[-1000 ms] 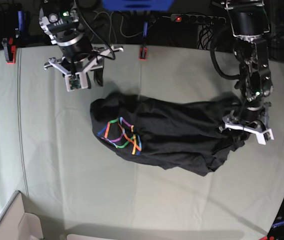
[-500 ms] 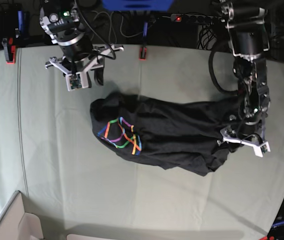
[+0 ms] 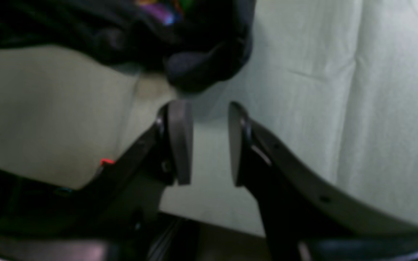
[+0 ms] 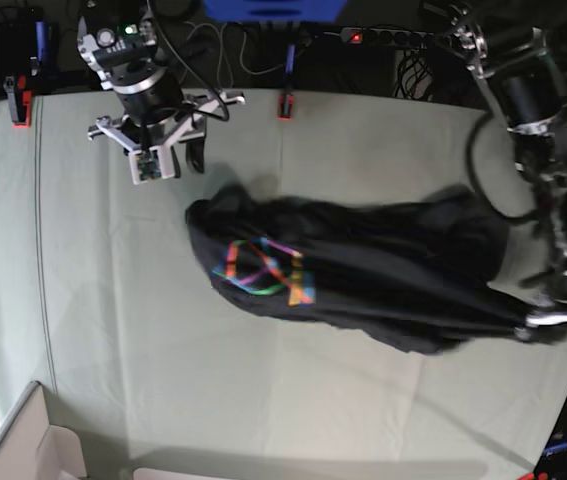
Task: Layout the t-shirt on the table in an organized manner, then fold the t-shirt properly
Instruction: 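Pull the t-shirt edge away from the print with the left gripper, then lower the right gripper onto the printed area and grasp the shirt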
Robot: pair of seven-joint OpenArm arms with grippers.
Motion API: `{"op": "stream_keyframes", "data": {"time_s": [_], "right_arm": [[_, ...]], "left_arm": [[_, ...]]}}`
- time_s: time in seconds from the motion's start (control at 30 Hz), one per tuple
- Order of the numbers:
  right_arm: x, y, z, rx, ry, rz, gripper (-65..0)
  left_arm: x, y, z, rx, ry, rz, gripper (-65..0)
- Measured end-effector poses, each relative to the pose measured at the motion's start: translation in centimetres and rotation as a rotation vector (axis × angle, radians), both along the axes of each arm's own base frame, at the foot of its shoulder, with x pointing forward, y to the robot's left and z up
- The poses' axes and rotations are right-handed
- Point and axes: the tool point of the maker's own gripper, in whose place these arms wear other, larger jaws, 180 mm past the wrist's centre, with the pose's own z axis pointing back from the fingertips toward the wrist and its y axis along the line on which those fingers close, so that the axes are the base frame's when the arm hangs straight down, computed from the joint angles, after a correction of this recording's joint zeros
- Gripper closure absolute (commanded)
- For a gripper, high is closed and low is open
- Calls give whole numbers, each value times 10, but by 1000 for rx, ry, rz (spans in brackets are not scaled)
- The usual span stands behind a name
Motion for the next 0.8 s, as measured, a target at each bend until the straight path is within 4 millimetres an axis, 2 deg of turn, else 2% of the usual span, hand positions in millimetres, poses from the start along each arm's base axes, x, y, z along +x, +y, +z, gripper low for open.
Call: {"op": "stream_keyframes", "data": {"time_s": [0.1,0.2,0.33,0.47,0.67,0.73,0.8], "right_arm": [[4,0,2,1,-10,0,-174],[10,0,5,2,-27,0,-174],[11,2,6,4,-28,2,-174],[18,1,11,2,-51,2,-174],[29,2,17,4,-78,3,-178],[37,8,23,13,-103,15,-178],[41,23,29,32,-120,53,-178]], "left_arm": [[-14,32,34,54,-64,72,-3],[-18,46,56,87,-108,102,-3],[-36,51,61,112,-114,121,-3],[-64,52,33,128,-31,121,-3],[-105,56,-38,84,162,128,-3],[-118,56,-53,77,207,125,-3],[-127,58,-59,85,234,129,-3]]}}
